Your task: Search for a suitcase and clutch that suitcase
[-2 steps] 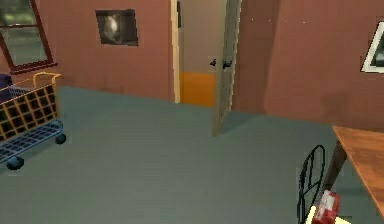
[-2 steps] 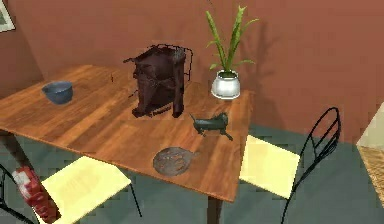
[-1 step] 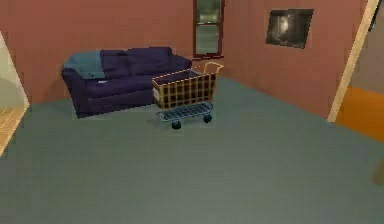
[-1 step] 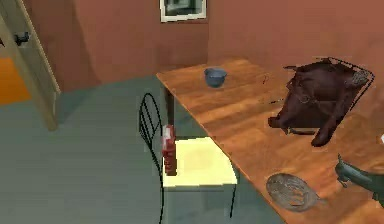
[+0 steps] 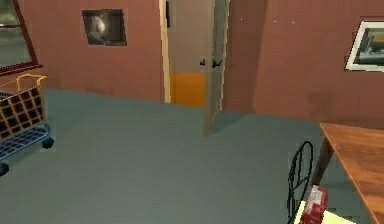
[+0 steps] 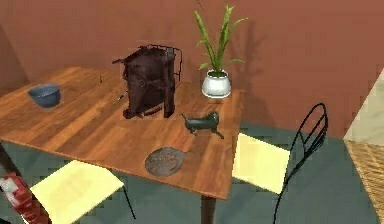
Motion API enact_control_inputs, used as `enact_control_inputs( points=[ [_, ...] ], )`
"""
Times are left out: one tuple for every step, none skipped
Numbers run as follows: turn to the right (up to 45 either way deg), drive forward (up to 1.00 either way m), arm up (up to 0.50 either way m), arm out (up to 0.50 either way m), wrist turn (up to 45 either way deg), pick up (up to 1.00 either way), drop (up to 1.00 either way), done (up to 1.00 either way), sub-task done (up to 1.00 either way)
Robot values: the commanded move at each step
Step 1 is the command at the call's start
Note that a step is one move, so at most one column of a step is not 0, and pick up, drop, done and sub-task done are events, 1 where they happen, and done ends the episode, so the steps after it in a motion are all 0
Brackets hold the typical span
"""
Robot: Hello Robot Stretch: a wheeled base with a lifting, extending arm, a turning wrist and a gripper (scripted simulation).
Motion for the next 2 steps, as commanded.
enact_control_inputs(
  points=[
    [45.0,0.0,0.0,0.0,0.0,0.0,0.0,0.0,0.0],
    [15.0,0.0,0.0,0.0,0.0,0.0,0.0,0.0,0.0]
  ],
)
